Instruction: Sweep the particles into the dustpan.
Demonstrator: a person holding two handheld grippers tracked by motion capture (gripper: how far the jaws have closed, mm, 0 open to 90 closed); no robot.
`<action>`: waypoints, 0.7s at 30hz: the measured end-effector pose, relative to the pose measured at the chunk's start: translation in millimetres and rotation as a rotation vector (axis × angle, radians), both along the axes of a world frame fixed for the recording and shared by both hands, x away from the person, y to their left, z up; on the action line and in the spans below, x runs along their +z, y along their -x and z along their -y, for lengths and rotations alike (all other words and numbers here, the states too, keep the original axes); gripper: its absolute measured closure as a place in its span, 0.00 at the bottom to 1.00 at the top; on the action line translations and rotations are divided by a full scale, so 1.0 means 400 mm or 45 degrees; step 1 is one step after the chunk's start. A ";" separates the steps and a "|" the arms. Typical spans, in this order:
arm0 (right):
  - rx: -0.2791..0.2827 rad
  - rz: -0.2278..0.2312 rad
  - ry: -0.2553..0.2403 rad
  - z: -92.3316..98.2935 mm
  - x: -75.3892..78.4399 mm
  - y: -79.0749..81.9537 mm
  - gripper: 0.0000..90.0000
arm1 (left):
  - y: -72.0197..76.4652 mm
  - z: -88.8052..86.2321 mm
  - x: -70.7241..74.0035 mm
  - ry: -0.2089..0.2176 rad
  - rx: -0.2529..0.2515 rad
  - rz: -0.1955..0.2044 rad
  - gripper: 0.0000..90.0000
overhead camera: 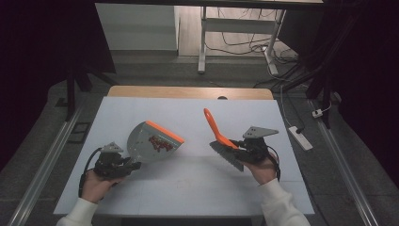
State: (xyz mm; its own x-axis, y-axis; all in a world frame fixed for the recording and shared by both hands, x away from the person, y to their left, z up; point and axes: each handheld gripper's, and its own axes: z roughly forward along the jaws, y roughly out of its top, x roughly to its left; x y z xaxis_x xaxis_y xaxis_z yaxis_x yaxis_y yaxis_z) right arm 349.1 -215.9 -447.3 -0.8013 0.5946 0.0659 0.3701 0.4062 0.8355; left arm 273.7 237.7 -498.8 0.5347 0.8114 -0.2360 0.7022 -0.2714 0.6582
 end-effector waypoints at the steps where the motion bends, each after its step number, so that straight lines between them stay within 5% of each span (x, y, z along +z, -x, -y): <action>1: -0.005 -0.003 -0.001 0.005 -0.001 0.003 0.78 | 0.001 -0.001 -0.001 0.002 0.005 0.001 0.68; 21: -0.042 0.010 -0.022 0.086 -0.014 0.059 0.78 | 0.038 -0.032 -0.003 0.022 0.096 0.005 0.68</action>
